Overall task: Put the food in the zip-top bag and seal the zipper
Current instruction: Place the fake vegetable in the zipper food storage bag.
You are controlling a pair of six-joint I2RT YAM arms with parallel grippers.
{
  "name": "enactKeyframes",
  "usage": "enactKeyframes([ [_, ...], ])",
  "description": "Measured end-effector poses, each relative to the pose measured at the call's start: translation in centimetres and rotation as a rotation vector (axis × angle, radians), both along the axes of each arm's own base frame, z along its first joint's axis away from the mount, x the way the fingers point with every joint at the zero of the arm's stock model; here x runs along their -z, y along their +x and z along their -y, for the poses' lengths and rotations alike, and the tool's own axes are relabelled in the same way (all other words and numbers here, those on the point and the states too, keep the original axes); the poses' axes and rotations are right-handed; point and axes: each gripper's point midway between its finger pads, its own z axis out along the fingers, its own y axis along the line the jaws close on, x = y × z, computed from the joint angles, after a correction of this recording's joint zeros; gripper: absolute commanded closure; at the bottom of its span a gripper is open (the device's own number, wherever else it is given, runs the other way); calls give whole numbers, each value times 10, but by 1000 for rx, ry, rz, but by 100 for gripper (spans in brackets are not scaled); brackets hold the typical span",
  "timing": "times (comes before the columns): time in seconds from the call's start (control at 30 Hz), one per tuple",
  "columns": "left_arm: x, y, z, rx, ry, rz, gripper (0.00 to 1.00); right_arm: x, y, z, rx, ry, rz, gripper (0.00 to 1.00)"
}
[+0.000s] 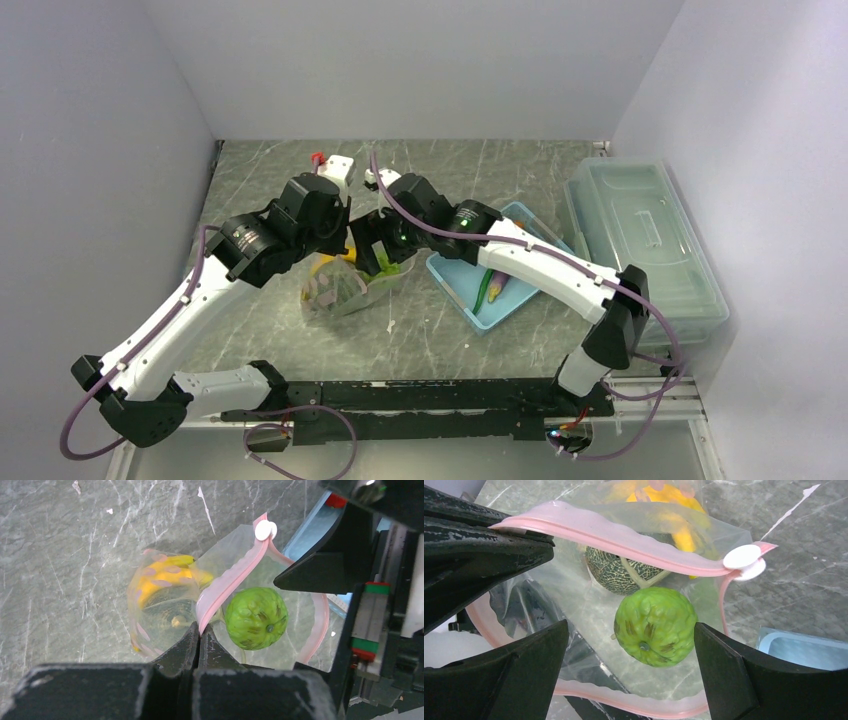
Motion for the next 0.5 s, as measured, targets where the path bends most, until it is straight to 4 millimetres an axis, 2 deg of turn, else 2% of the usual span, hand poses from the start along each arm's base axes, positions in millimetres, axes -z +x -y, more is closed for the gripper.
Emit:
enactKeyframes([
  [0.27,0,0,0,-3,-2,-1,100,-21,3,10,37,25,53,1],
  [0.5,0,0,0,-8,-3,-2,100,-58,6,32,100,67,141,7],
])
